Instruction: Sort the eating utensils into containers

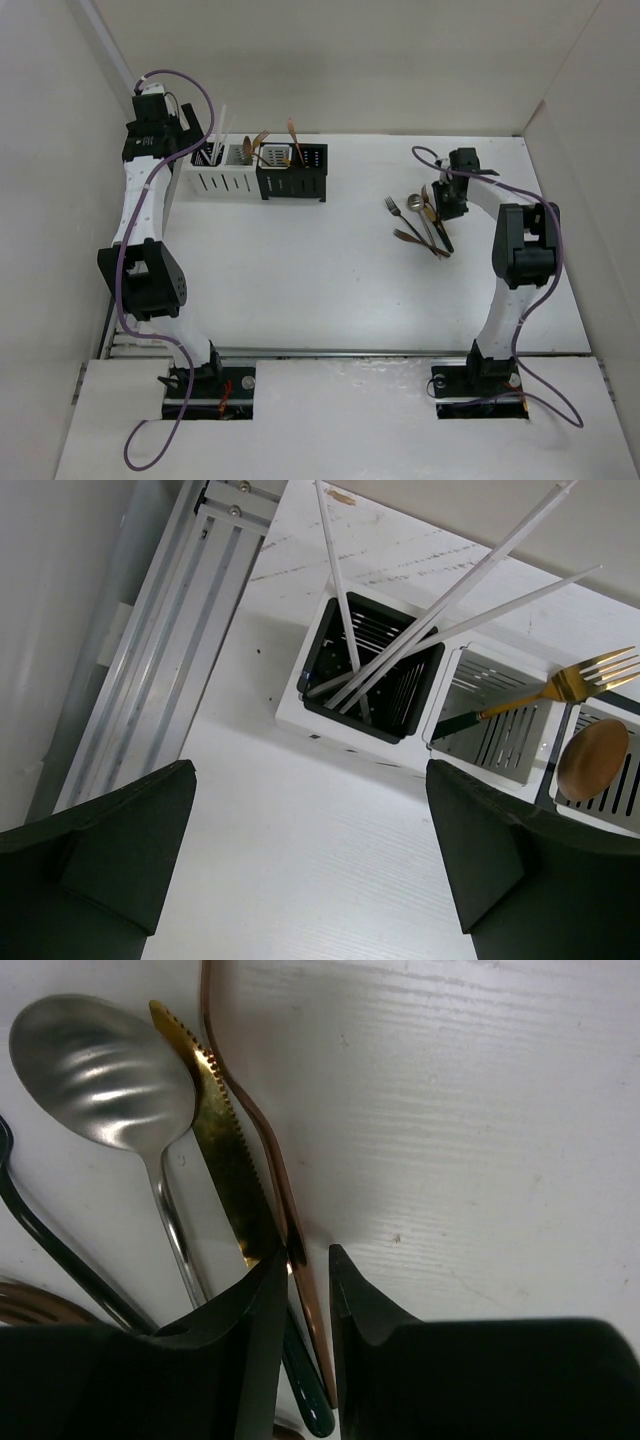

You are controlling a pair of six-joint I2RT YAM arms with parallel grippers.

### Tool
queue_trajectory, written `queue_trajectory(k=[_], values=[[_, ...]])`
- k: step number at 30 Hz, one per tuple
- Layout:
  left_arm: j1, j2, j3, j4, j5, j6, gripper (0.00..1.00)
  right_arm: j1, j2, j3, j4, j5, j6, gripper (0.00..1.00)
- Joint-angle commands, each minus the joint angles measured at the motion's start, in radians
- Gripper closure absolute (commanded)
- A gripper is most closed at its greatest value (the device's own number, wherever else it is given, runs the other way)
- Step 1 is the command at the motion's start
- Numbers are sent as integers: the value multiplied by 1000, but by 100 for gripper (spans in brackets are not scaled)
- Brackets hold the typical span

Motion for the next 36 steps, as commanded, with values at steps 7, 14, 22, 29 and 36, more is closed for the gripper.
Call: queue_trajectory(k=[7, 14, 22, 29, 36], values=[[6, -68, -2, 26, -23, 4, 1, 2, 82, 135, 16, 19, -5, 73], [6, -68, -2, 26, -32, 4, 1, 2, 132, 198, -36, 19, -5, 71], [6, -68, -2, 26, -32, 4, 1, 2, 171, 257, -93, -1, -23, 98], [6, -68, -2, 26, 15, 40, 1, 2, 54, 210, 21, 25, -33, 100], [-19, -68, 30, 6, 440, 186, 1, 49, -193, 260, 201, 11, 47, 100]])
